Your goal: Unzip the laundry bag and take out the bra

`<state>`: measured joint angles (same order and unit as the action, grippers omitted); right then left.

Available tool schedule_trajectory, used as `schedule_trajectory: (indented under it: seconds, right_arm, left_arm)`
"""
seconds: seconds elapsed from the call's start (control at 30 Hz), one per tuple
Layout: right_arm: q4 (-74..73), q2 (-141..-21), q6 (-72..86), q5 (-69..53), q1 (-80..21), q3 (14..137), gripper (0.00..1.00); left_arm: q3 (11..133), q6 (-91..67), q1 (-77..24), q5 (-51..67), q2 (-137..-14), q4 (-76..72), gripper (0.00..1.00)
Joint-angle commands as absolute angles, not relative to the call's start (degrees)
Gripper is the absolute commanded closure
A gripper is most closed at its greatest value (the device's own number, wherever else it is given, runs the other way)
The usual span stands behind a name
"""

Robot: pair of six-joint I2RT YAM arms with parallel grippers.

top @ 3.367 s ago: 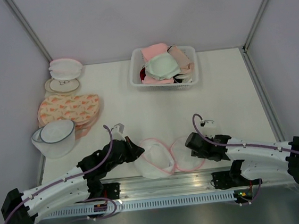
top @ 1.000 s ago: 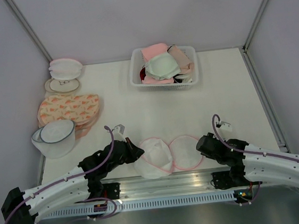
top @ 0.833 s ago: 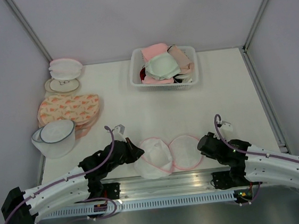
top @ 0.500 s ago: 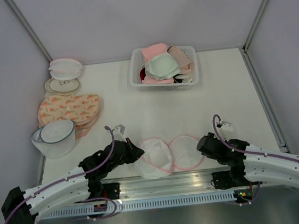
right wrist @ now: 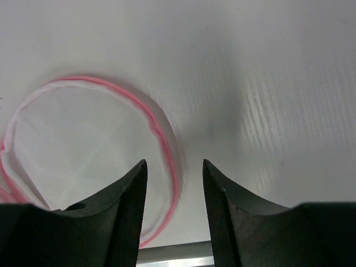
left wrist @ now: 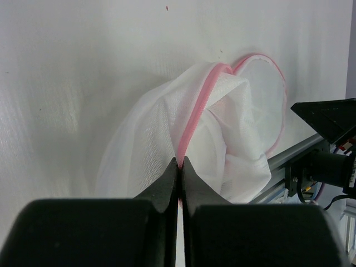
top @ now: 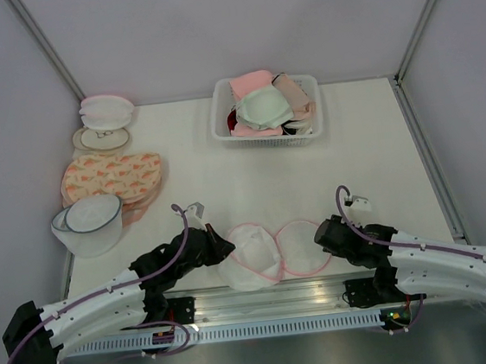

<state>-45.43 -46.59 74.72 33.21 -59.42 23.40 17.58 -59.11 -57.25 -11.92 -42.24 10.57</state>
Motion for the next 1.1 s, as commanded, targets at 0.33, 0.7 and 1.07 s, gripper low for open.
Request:
schedule_trajectory:
  seconds: [0.33,0.7,1.07]
  right_arm:
    - [-39.72,-52.30,72.77,30.15,-59.85,21.97,0.78]
    - [-45.87,-47.83,73.83,35.15,-59.77,25.74,1.00]
    - [-63.79,-48.68,71.19,55.33,-59.68,46.37,1.00]
  left_arm:
    - [16.96,-60.91,-57.39,-11.78,-40.61,8.88,0.98]
    - [17.23,-60.29,-57.30,-10.90,-39.12,8.88,0.98]
    - [20.65,-57.75,-57.39,-11.51,-33.85,10.98,0.34]
